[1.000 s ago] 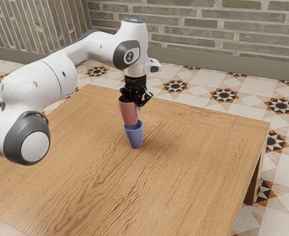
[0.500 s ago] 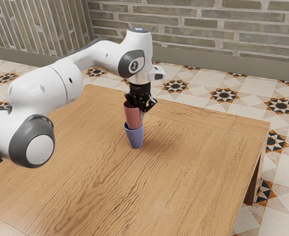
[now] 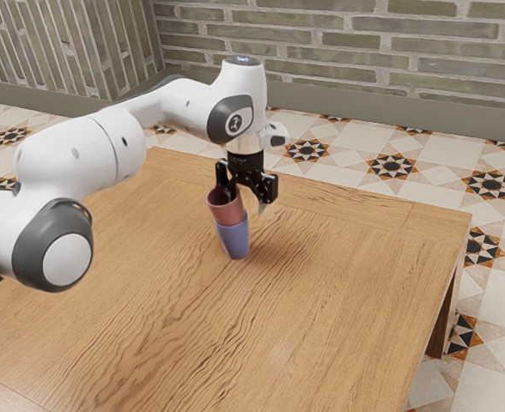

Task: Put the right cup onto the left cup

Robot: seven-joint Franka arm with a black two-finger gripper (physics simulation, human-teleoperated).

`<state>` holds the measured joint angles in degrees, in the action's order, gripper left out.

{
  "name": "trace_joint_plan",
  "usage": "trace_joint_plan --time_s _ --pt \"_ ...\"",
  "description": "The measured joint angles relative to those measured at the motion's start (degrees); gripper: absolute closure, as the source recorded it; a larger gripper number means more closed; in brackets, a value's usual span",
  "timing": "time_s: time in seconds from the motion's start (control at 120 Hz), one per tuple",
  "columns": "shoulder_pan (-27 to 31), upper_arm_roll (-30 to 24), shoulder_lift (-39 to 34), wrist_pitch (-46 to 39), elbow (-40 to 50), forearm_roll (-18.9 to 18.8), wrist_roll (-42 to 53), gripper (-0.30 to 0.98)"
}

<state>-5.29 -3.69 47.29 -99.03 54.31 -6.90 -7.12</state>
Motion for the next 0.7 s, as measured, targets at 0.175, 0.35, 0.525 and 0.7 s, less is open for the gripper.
trace_joint_plan --time_s 0.175,0.35,0.525,0.7 --pt "-0.7 0.1 -5.9 0.1 3.3 -0.3 0.1 0.06" --pt "-0.8 0.1 -14.7 3.0 7.7 -0.5 0.2 0.03" --pt "0.2 0.1 -28.1 7.0 19.5 -0.4 0.3 0.01" --pt "0.0 0.2 -38.3 10.3 28.8 0.0 0.4 0.01"
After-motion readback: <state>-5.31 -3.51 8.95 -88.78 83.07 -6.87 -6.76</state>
